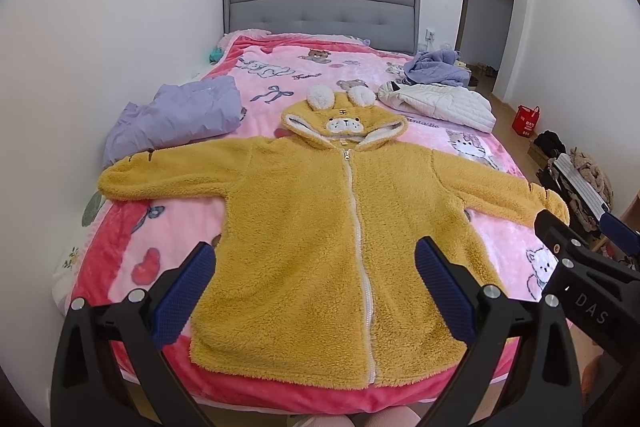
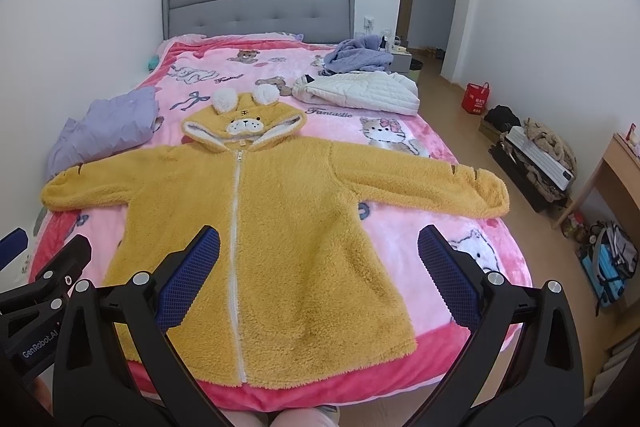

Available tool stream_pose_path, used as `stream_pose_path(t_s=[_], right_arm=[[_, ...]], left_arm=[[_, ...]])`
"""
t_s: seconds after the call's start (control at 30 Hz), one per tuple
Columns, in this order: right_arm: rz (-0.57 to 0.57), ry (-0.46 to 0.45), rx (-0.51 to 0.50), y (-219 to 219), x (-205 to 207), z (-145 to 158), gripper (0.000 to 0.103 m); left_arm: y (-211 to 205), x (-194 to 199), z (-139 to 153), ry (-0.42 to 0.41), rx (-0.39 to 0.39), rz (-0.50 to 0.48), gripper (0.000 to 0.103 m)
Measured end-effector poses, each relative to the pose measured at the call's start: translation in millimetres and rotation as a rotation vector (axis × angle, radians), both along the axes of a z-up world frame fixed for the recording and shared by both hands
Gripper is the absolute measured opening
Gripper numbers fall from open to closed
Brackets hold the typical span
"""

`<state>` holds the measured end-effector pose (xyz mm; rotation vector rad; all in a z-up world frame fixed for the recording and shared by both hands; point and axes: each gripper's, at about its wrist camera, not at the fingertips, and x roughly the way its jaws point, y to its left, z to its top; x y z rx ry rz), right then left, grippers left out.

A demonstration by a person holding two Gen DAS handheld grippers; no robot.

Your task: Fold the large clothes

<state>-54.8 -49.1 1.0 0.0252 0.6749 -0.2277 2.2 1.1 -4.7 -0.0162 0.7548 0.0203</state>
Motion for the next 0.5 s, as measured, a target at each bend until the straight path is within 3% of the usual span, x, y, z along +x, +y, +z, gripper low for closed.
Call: stream_pose_path(t_s=[0.5], right_arm=[[0.002, 0.026, -0.004, 1.0, 5.4, -4.0, 0.095]], left_arm=[[0.2, 3.4, -3.8, 0.008, 0.004, -0.009, 0.098]])
